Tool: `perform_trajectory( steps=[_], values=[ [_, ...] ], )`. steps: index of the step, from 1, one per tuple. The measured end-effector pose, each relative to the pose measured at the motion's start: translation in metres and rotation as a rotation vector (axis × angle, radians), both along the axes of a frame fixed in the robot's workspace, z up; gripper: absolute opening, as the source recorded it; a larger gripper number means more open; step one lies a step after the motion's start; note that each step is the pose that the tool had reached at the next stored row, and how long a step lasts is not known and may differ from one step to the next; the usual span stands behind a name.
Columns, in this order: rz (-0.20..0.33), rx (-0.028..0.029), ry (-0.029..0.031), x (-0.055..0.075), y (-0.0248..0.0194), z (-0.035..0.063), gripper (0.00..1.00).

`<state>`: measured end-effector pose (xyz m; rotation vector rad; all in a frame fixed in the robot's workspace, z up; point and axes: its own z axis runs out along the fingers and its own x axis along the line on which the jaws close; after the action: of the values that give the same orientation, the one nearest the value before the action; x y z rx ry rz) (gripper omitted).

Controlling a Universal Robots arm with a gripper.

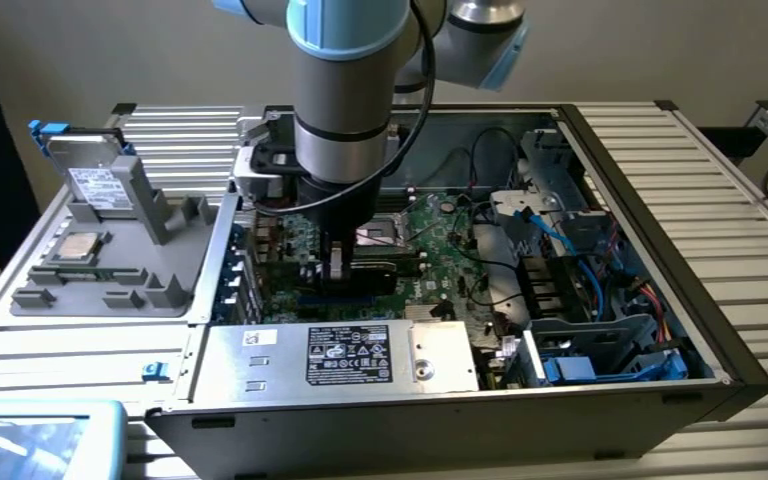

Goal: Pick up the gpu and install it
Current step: 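Insert the gpu into the slot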

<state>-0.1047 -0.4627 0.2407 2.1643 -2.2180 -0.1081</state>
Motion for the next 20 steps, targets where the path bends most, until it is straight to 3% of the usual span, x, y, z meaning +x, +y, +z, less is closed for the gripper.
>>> perform_trajectory(
  steps=[14, 17, 20],
  values=[
    [-0.008, -0.0001, 0.0050, 0.0000, -0.0001, -0.0013, 0.29],
    [-0.007, -0.0058, 0.0045, 0.0000, 0.0004, -0.0014, 0.29],
    [-0.008, -0.0069, 0.0046, 0.0000, 0.0004, -0.0013, 0.29]
  ],
)
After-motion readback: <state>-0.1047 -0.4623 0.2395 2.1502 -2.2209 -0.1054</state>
